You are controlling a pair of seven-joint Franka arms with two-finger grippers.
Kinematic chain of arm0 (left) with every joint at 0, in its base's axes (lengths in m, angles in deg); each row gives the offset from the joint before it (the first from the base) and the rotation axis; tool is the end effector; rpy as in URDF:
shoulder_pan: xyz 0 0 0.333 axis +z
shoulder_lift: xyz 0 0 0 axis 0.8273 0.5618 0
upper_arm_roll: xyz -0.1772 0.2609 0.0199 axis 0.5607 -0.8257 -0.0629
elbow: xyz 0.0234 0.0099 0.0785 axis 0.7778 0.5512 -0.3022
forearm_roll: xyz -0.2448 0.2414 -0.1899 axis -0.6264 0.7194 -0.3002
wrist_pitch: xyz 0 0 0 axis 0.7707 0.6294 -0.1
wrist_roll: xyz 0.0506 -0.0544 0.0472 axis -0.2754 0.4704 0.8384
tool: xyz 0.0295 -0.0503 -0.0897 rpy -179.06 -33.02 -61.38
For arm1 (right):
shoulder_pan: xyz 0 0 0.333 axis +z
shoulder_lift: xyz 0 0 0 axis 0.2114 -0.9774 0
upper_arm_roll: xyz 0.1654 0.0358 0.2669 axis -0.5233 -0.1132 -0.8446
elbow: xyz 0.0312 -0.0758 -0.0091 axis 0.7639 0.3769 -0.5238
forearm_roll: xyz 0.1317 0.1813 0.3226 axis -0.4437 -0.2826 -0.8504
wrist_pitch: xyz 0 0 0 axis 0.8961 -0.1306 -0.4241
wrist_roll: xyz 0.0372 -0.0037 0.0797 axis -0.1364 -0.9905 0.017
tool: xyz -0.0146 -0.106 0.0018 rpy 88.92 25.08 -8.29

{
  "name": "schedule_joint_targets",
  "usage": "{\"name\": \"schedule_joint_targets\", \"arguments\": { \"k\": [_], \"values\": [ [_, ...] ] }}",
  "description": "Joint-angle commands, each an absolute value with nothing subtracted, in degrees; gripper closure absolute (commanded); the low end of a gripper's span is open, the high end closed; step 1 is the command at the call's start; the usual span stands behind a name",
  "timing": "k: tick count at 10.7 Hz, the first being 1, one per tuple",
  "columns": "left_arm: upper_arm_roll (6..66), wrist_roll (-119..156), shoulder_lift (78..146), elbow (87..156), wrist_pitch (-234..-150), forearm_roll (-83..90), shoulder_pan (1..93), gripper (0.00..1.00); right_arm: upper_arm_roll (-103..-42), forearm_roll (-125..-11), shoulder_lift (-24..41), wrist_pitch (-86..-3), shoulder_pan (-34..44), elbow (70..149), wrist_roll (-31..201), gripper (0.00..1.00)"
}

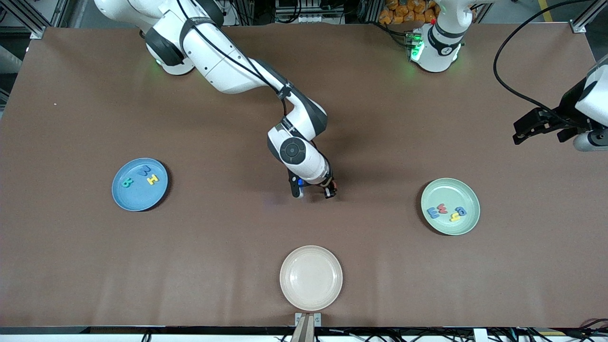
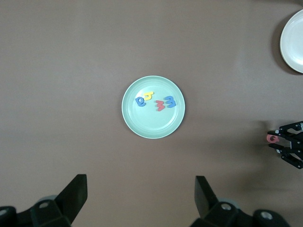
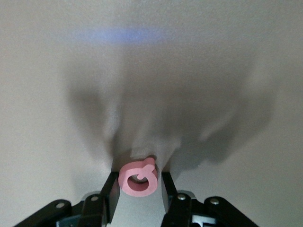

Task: Sort uppercase to blue plate, lowercase to green plate
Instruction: 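Close the right gripper on the pink g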

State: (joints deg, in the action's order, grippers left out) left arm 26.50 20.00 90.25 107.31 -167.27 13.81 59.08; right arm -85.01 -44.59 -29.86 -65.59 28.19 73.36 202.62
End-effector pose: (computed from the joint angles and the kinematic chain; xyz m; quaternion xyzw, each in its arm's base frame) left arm 0.5777 -0.0510 0.6304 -0.9993 -0.0208 -0.0295 0.0032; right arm 0.5575 0.5587 0.1725 -0.7620 0.6239 0.1195 0.1257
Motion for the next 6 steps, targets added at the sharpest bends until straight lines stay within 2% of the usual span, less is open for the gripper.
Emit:
{"name": "schedule_joint_targets", "arguments": {
  "k": [1, 6],
  "values": [
    [26.85, 20.37, 89.82, 107.22, -166.82, 12.45, 58.99, 0.0, -85.09, -45.91, -30.82, -65.96, 28.4, 72.45, 201.6, 0.58],
    [26.85, 20.01, 89.64, 107.31, -166.73, 12.45, 59.34, 0.0, -85.09, -45.91, -30.56, -65.44, 28.14, 72.18, 200.99, 0.58]
  ]
}}
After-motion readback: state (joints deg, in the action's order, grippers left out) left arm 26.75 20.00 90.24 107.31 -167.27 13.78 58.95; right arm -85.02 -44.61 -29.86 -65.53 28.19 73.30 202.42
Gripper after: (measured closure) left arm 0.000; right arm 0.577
